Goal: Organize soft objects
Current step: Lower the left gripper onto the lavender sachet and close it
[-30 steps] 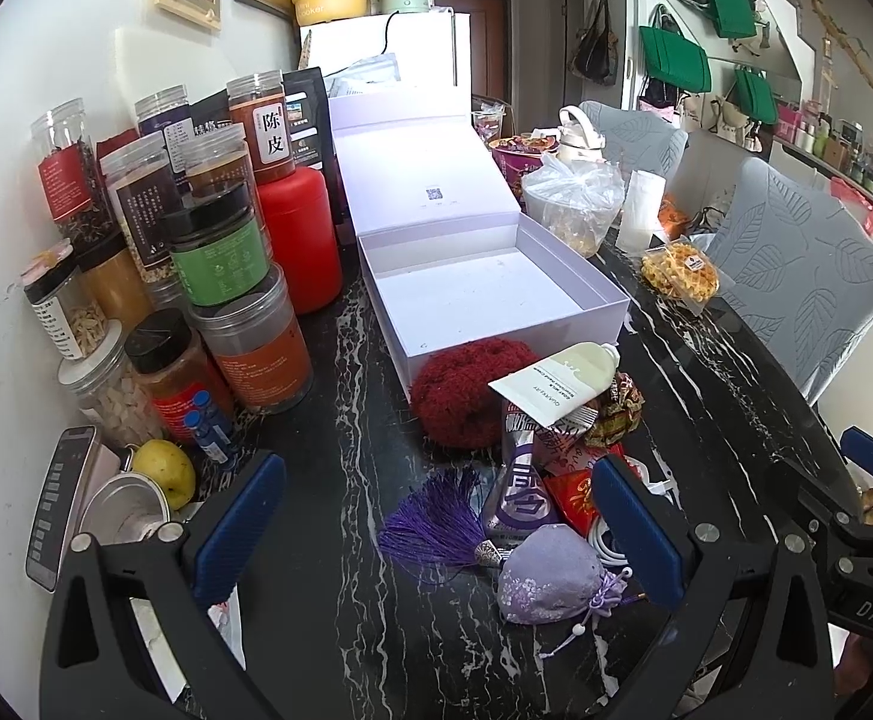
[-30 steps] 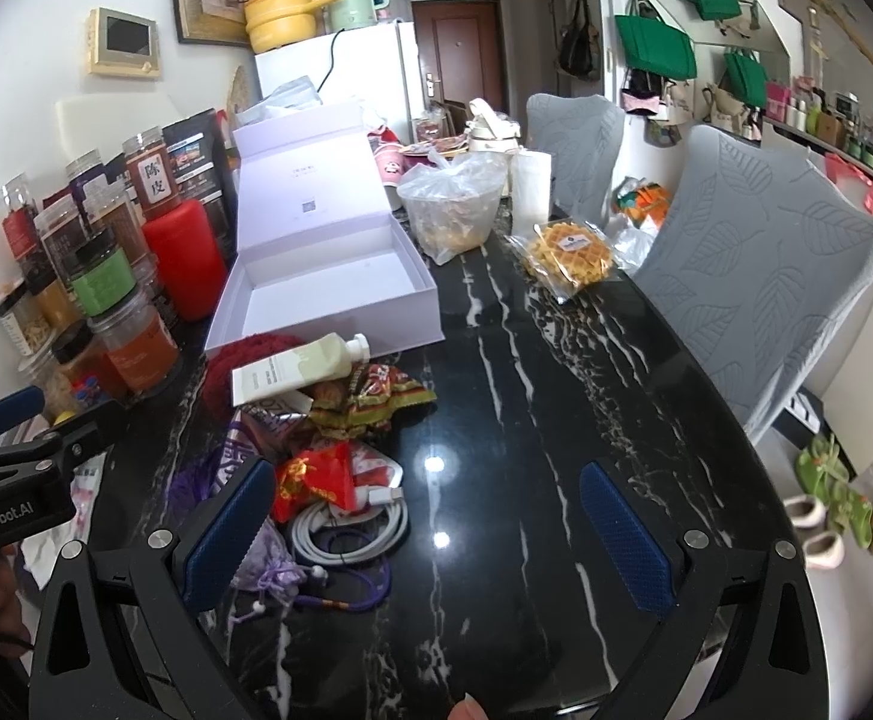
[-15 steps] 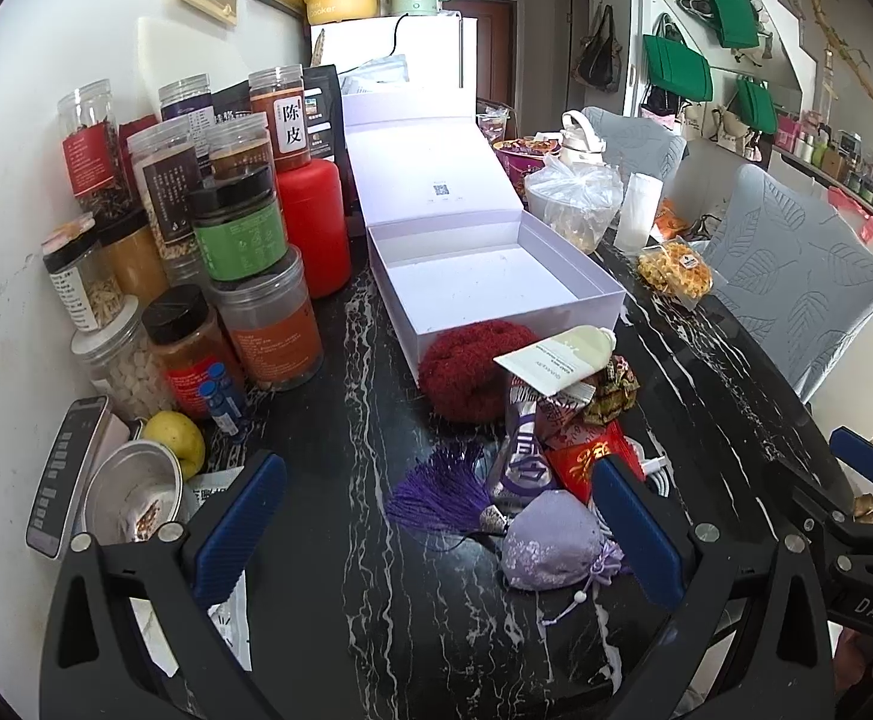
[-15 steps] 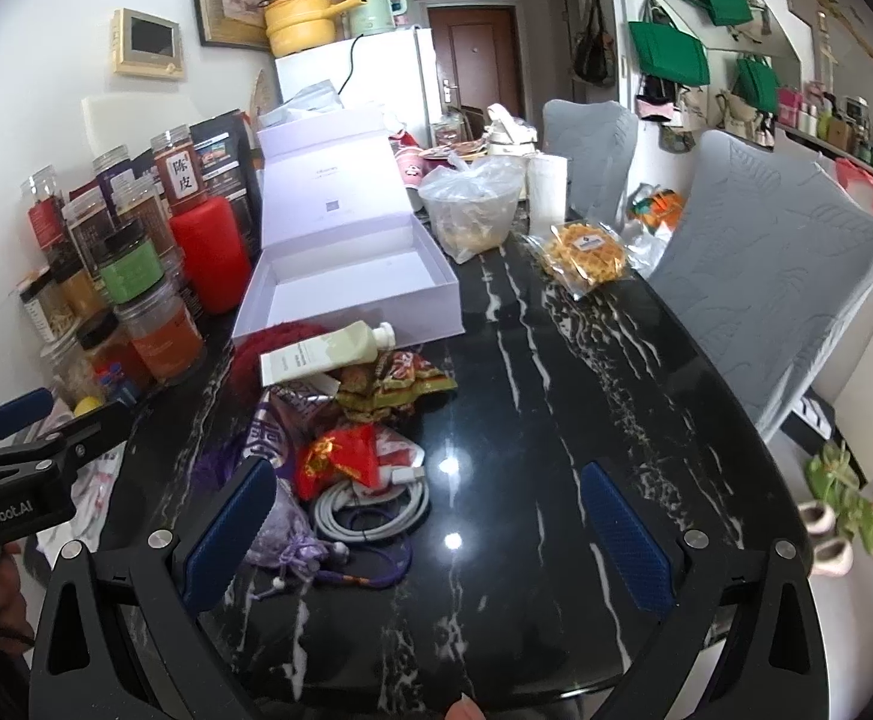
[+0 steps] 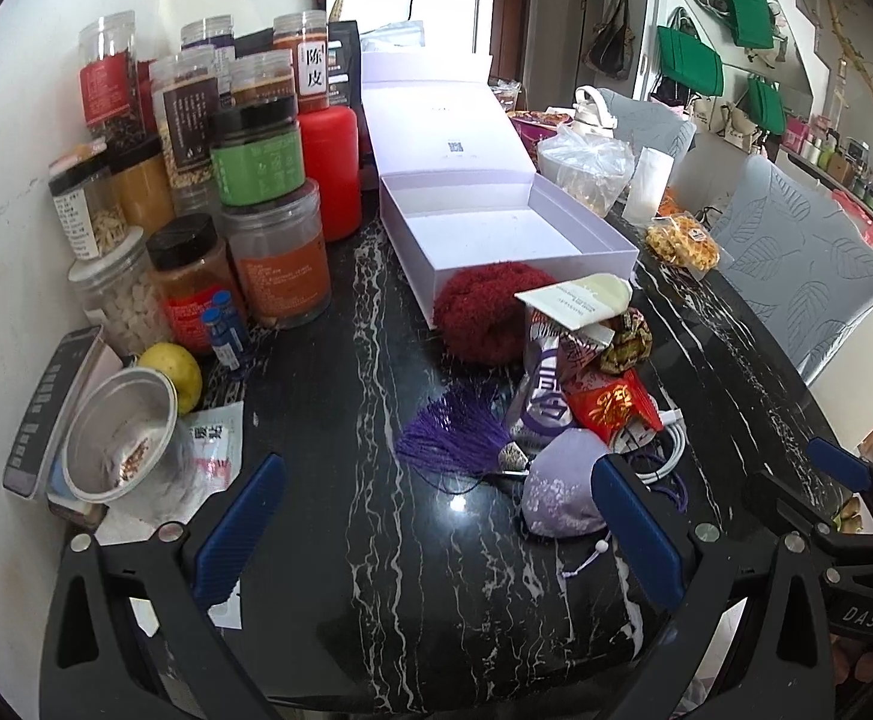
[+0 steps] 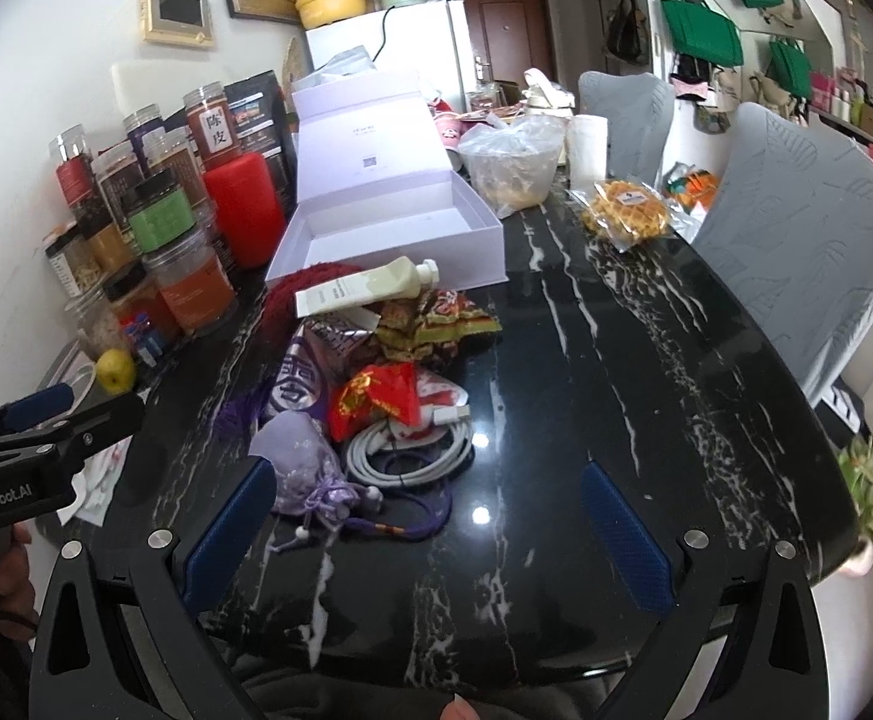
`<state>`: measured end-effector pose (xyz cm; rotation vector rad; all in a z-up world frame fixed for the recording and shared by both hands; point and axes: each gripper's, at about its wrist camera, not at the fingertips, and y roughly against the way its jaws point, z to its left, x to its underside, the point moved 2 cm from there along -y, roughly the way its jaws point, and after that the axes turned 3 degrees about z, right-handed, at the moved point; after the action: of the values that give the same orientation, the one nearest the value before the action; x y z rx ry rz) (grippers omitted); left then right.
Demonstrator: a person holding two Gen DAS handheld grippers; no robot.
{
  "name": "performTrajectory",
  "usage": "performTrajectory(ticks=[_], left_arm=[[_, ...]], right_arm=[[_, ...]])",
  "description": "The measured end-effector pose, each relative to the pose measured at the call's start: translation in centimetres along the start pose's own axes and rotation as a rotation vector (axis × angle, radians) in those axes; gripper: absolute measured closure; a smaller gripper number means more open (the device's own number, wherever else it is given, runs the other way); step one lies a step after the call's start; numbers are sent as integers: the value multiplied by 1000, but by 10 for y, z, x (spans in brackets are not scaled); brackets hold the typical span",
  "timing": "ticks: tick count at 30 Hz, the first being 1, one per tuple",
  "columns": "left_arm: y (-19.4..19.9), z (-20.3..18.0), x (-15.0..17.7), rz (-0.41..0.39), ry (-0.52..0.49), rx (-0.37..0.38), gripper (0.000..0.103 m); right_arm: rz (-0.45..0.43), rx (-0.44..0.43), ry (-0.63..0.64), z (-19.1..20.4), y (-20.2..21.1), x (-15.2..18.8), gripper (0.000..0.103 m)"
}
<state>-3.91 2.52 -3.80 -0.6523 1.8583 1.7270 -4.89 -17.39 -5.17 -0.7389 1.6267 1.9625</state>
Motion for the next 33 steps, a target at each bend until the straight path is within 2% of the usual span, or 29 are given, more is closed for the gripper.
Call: performTrajectory(ticks=[7, 23, 33], left_arm=[[-12, -4, 12, 24, -5, 59, 0], [-62, -60, 23, 92, -112, 190, 0], [-89, -82, 25, 148, -176, 209, 0]], right_arm=[[20, -18, -8, -3, -12, 12, 0], [91, 5, -61, -50, -36, 31, 0], [100, 33, -78, -71, -44, 30, 0]])
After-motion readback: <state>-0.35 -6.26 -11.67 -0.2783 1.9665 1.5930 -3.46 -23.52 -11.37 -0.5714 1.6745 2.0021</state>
